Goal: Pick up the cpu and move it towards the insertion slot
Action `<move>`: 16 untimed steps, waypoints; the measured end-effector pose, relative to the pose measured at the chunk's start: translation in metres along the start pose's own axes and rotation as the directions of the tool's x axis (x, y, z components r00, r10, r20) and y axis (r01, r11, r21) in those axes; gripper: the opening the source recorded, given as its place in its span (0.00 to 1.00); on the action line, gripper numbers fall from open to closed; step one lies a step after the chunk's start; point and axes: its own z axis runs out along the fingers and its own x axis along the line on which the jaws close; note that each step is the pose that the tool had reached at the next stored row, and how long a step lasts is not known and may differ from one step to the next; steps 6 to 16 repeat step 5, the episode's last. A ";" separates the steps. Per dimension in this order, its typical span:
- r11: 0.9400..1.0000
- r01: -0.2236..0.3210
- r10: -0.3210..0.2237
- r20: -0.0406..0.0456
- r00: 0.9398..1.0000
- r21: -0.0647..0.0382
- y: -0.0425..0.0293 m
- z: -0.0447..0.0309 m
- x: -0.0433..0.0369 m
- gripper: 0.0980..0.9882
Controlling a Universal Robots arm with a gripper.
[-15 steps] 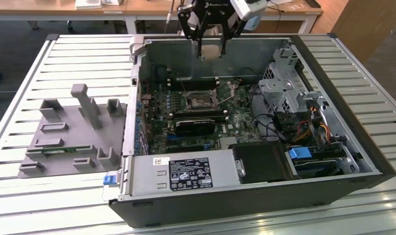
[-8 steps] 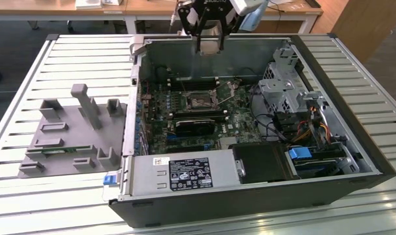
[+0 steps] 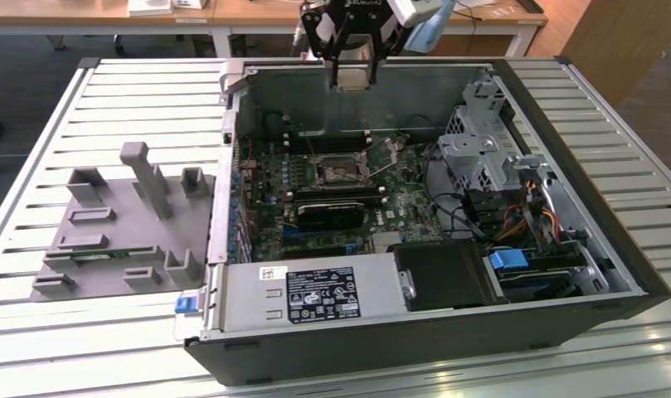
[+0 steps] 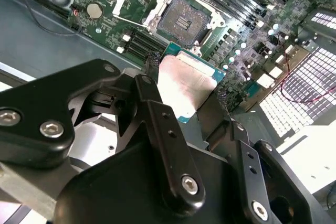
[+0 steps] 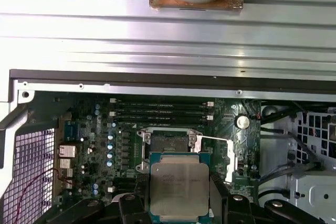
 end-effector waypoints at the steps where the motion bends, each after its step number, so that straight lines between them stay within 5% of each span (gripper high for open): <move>1: 1.000 0.000 0.000 0.000 1.000 0.000 0.0000 0.0000 0.0000 0.49; 16: 1.000 0.000 0.000 0.000 1.000 0.000 0.0002 0.0001 0.0000 0.49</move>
